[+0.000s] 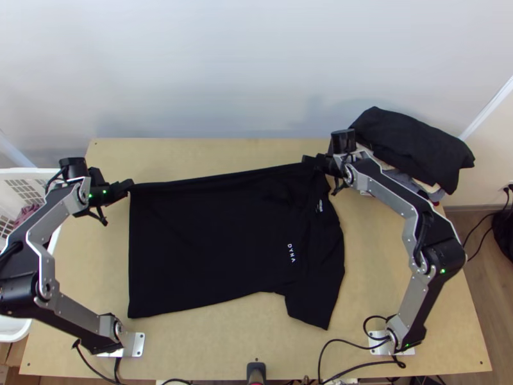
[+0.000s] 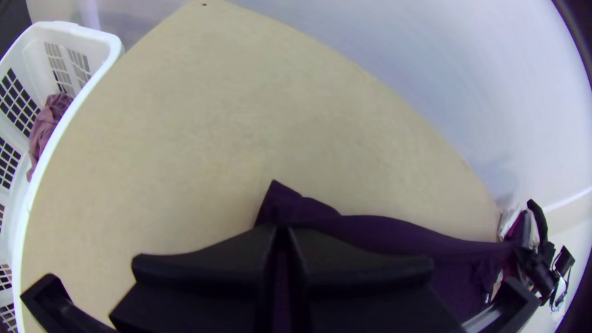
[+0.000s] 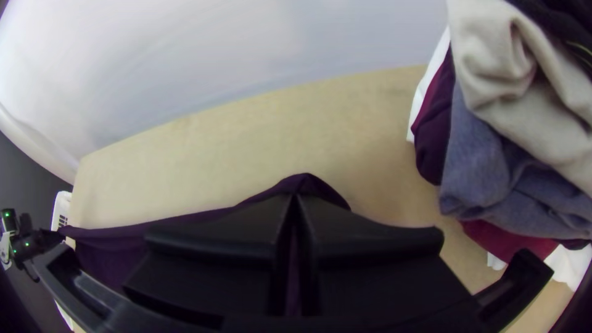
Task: Fold the t-shirt
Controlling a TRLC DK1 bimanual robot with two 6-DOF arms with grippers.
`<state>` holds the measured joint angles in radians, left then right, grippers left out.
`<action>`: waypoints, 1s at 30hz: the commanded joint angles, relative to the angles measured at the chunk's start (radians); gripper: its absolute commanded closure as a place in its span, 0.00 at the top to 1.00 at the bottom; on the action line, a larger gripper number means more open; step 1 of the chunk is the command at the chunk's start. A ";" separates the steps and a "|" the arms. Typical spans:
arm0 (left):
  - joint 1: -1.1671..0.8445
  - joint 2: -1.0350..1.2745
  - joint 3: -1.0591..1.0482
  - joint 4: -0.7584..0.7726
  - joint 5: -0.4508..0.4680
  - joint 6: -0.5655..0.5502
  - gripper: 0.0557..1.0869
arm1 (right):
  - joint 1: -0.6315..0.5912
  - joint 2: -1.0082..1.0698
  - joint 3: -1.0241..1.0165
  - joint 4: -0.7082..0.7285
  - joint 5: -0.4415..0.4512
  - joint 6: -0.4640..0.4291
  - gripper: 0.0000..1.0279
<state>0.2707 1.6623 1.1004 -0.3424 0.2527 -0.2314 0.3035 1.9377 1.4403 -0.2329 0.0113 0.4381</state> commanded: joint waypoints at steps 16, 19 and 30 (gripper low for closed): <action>0.013 -0.196 -0.247 -0.003 0.040 0.043 0.04 | 0.026 -0.238 -0.245 -0.023 0.024 0.010 0.03; 0.013 -0.231 -0.283 -0.001 0.040 0.052 0.04 | 0.034 -0.260 -0.285 -0.023 0.026 0.011 0.03; 0.015 -0.292 -0.390 -0.003 0.040 0.089 0.04 | 0.048 -0.292 -0.428 -0.013 0.055 0.036 0.03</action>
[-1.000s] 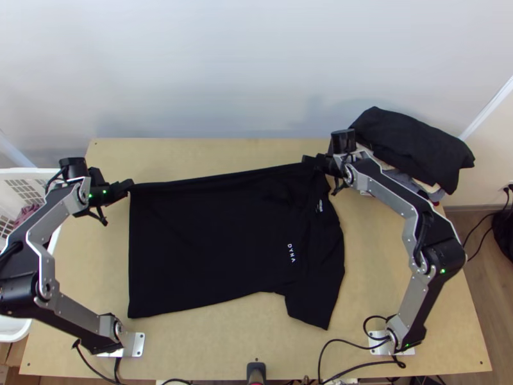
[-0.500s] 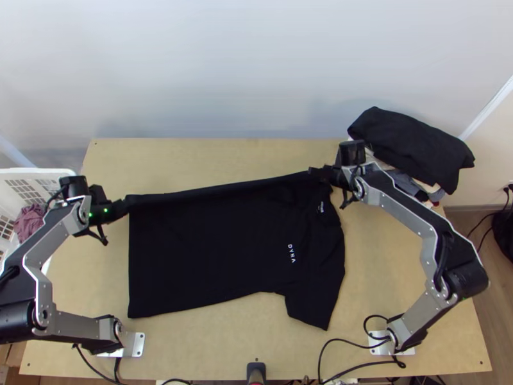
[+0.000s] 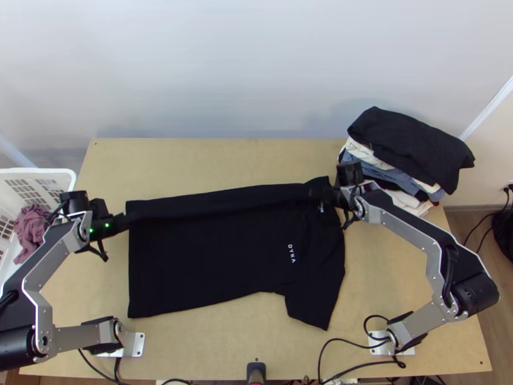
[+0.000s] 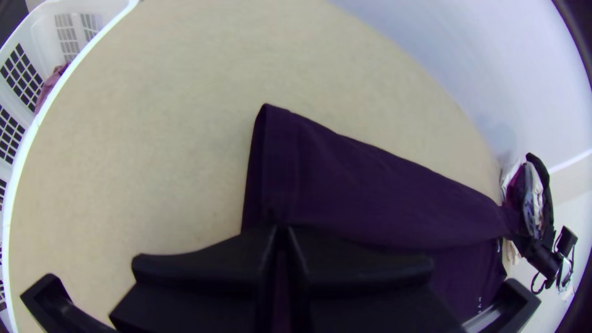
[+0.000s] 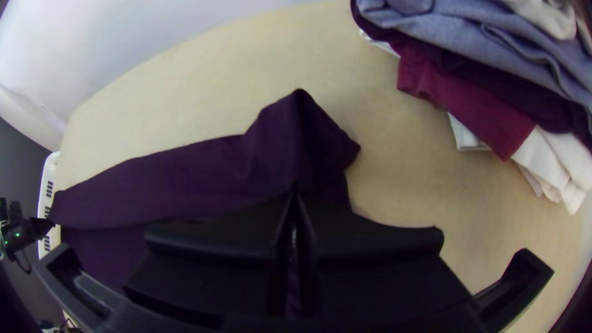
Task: Fold the t-shirt
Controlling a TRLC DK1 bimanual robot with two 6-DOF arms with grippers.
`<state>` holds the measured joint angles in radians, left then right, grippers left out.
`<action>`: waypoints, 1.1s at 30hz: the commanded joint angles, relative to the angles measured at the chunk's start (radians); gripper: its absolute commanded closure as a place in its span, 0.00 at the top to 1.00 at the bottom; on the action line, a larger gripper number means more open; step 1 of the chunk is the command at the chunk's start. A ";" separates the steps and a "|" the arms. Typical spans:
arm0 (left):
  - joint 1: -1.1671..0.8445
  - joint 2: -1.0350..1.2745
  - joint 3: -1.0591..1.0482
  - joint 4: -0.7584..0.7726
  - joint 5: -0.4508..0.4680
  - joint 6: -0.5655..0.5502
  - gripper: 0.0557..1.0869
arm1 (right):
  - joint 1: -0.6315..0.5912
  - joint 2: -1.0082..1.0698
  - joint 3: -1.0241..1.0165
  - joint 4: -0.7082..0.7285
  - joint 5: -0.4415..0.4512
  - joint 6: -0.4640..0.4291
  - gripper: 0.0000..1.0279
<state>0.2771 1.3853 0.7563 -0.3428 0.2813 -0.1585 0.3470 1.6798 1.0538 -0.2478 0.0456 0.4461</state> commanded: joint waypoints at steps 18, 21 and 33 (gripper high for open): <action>0.047 -0.200 -0.045 -0.128 0.016 0.111 0.94 | 0.009 -0.233 -0.115 -0.100 0.020 0.051 0.90; 0.062 -0.243 -0.006 -0.191 0.025 0.132 0.94 | 0.014 -0.353 -0.133 -0.168 0.019 0.086 0.90; 0.054 -0.293 0.060 -0.295 0.025 0.145 0.94 | 0.010 -0.496 -0.195 -0.676 -0.059 0.100 0.90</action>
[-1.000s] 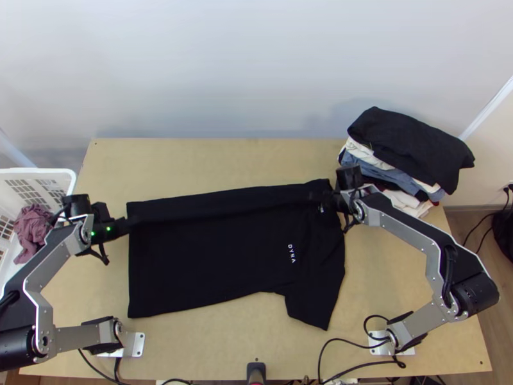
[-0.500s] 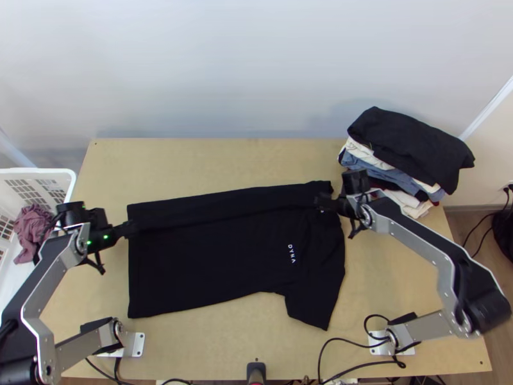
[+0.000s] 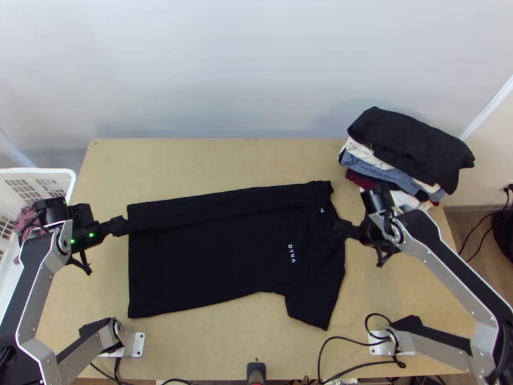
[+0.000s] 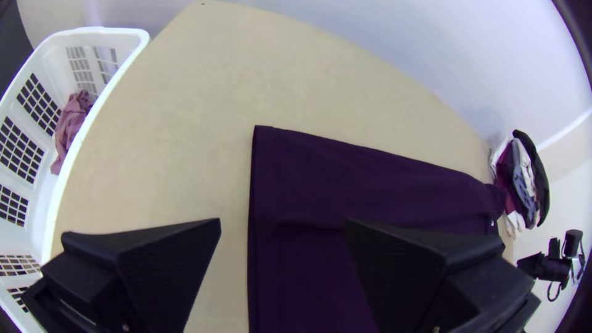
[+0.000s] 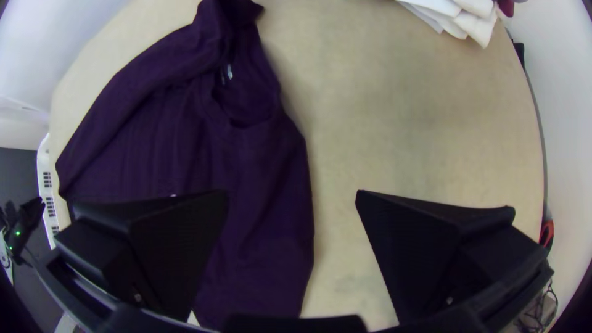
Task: Fold the t-shirt
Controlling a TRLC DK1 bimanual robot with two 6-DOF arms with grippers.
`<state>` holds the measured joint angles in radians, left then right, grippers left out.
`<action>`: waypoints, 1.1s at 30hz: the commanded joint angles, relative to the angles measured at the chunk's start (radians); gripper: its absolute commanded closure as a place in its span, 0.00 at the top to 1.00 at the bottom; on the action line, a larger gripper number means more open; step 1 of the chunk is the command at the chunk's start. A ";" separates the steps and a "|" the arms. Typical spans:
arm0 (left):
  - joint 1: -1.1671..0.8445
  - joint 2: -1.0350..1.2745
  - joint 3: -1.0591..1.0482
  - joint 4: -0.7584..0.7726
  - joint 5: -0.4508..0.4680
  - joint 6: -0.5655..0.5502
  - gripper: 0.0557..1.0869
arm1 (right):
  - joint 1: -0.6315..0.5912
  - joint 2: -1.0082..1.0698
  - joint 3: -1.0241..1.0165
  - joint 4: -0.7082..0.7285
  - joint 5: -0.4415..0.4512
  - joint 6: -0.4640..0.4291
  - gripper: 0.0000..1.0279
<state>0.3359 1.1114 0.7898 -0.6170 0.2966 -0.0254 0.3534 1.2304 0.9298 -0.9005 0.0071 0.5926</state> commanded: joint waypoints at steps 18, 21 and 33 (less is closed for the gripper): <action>-0.034 -0.108 0.057 -0.222 0.009 0.131 0.94 | 0.047 -0.002 -0.244 0.005 -0.240 -0.123 0.84; -0.032 -0.111 0.058 -0.224 0.009 0.131 0.94 | 0.047 0.030 -0.256 0.005 -0.239 -0.149 0.81; -0.029 -0.111 0.054 -0.233 -0.001 0.156 0.94 | 0.053 0.070 -0.278 0.031 -0.239 -0.205 0.53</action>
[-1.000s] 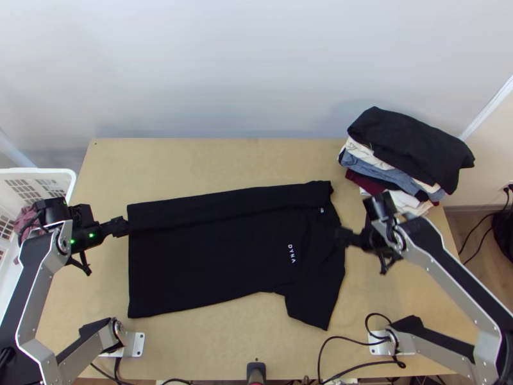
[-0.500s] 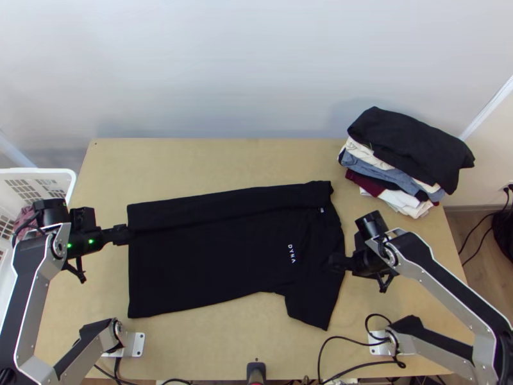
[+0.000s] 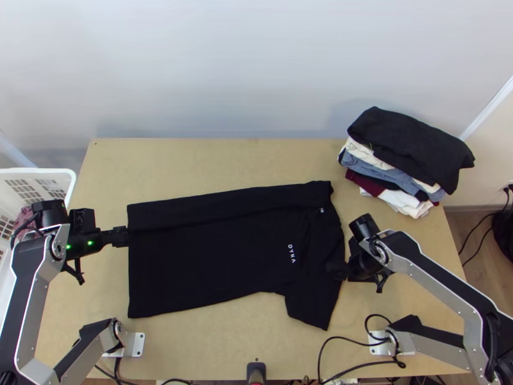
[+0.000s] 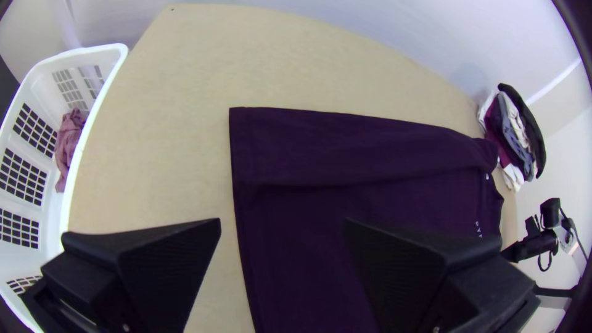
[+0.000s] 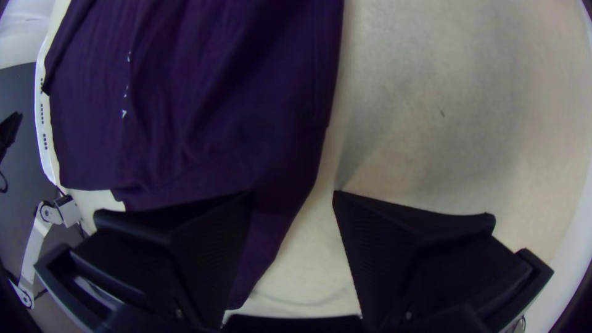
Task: Fold the t-shirt
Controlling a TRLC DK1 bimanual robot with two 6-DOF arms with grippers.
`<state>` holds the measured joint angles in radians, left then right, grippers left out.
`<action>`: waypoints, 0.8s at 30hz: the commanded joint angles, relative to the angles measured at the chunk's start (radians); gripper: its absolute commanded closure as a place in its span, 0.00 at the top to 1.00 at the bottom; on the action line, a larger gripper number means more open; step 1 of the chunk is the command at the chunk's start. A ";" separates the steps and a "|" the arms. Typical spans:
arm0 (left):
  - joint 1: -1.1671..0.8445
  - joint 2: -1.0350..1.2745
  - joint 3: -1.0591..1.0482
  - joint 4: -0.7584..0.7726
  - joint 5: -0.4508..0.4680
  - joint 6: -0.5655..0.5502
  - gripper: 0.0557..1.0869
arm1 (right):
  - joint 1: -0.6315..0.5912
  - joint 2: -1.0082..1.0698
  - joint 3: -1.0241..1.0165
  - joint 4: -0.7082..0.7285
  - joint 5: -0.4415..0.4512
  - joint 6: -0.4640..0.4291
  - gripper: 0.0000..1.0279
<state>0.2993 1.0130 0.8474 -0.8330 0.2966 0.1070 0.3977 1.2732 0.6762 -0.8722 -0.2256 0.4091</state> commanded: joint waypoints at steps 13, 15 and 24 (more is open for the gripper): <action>-0.002 -0.027 0.005 -0.354 -0.074 0.568 0.94 | 0.029 0.015 -0.027 0.029 -0.006 -0.030 0.03; -0.020 -0.028 0.004 -0.430 -0.137 0.669 0.94 | 0.029 0.015 -0.029 0.032 -0.006 -0.030 0.03; -0.262 -0.024 -0.145 -0.492 -0.329 0.692 0.93 | 0.029 0.015 -0.026 0.055 -0.006 -0.029 0.03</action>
<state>0.1146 0.9928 0.7589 -1.2987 -0.0132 0.8082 0.4187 1.2850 0.6720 -0.8215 -0.2260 0.3904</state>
